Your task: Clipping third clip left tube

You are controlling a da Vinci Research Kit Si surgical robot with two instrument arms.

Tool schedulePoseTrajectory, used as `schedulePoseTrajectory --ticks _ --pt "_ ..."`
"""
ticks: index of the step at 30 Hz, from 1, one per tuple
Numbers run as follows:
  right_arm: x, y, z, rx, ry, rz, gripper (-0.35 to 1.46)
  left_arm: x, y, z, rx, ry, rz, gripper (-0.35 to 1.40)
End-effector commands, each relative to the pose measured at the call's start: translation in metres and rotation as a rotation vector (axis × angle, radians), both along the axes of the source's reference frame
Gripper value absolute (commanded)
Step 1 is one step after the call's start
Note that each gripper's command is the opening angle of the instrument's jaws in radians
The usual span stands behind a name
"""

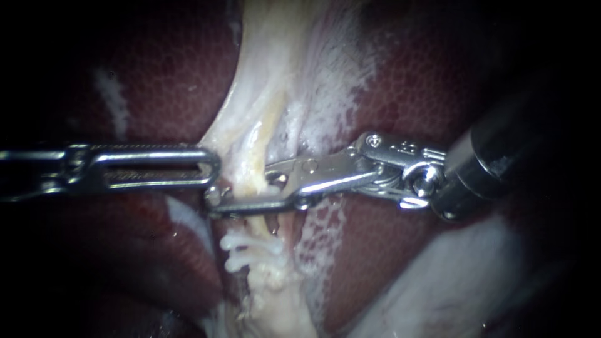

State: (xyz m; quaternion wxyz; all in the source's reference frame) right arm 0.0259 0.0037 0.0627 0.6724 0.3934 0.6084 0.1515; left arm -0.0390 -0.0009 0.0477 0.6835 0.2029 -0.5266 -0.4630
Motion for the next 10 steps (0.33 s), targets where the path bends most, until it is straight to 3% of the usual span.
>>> schedulePoseTrajectory --ticks 1,10 --pt "0.0000 0.0000 0.0000 0.000 0.001 0.000 -0.35 0.0000 0.0000 0.0000 0.000 0.000 0.000 -0.35" --pt "0.0001 -0.0003 0.0002 0.009 -0.003 -0.001 -0.35 0.0000 0.0000 0.0002 0.000 0.000 0.000 -0.35"
